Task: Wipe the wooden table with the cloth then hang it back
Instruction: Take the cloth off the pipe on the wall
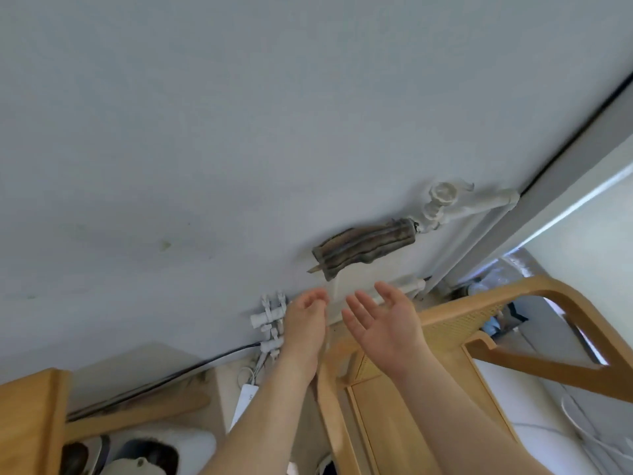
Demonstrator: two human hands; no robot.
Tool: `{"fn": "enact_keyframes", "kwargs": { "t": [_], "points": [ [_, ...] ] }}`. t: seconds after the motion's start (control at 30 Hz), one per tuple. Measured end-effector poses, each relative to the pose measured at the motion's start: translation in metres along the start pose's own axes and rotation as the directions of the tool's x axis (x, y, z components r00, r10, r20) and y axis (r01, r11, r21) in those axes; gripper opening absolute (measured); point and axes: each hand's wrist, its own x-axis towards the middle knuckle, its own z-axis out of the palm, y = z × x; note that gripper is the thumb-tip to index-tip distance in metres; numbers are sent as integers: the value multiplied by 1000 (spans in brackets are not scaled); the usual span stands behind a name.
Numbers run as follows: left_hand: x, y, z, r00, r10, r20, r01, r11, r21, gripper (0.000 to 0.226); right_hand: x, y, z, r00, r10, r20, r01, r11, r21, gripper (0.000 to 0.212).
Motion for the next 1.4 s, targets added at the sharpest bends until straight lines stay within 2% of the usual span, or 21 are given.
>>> {"fn": "enact_keyframes", "kwargs": {
  "t": [0.13, 0.2, 0.27, 0.37, 0.5, 0.63, 0.7, 0.8, 0.87, 0.93, 1.0, 1.07, 1.1, 1.17, 1.23, 1.27, 1.33, 1.4],
  "points": [
    [66, 8, 18, 996, -84, 5, 85, 996, -9, 36, 70, -9, 10, 998, 53, -19, -53, 999, -12, 14],
    [87, 9, 26, 993, -116, 3, 116, 993, -31, 42, 94, -15, 13, 999, 50, -19, -50, 998, -24, 30],
    [102, 11, 32, 990, -140, 17, 141, 988, -62, 37, 113, -19, 15, 999, 41, -29, -41, 999, -5, 49],
    [112, 17, 38, 985, -173, 11, 173, 982, -80, 32, 128, -21, 22, 996, 82, 18, -81, 995, -51, 36],
    [91, 29, 42, 991, -96, -88, 94, 995, -26, 25, 119, -29, 32, 995, 53, -83, -65, 987, -150, 32],
    [38, 39, 40, 997, -11, -74, 7, 998, -62, 54, 91, -46, 34, 989, -43, -138, 35, 997, -63, 31],
    [9, 47, 38, 997, 57, -44, -60, 996, -71, 65, 67, -54, 36, 974, -163, -159, 140, 979, -149, 35],
    [-28, 60, 32, 983, 183, 36, -182, 983, -9, 68, 26, -63, 34, 950, -298, -97, 242, 894, -377, 59],
    [-42, 66, 27, 959, 247, 141, -257, 965, 51, 55, 2, -70, 33, 940, -340, -33, 270, 800, -536, 69],
    [-59, 76, 21, 923, 295, 246, -346, 916, 201, 42, -26, -77, 34, 924, -380, 47, 299, 639, -709, 59],
    [-80, 86, 15, 894, 338, 295, -431, 830, 355, 33, -53, -81, 33, 907, -394, 146, 321, 427, -845, 48],
    [-105, 98, 7, 857, 398, 326, -513, 709, 483, 15, -82, -84, 33, 906, -341, 250, 349, 271, -897, 39],
    [-116, 104, 2, 843, 425, 329, -537, 644, 545, 19, -97, -85, 33, 909, -293, 295, 370, 245, -896, 36],
    [-141, 114, -7, 819, 480, 315, -556, 529, 641, 34, -131, -87, 29, 907, -149, 394, 420, 262, -869, 39],
    [-168, 122, -13, 808, 516, 286, -562, 527, 637, 42, -161, -87, 20, 864, 37, 502, 467, 313, -827, 57],
    [-180, 126, -15, 800, 537, 268, -569, 537, 622, 44, -173, -85, 15, 829, 107, 549, 487, 345, -802, 59],
    [-205, 132, -18, 776, 577, 255, -591, 521, 616, 47, -194, -78, 5, 752, 175, 636, 535, 403, -743, 46],
    [-228, 134, -25, 771, 592, 237, -593, 528, 609, 48, -214, -67, -1, 708, 172, 685, 553, 467, -690, 36]
  ]
}}
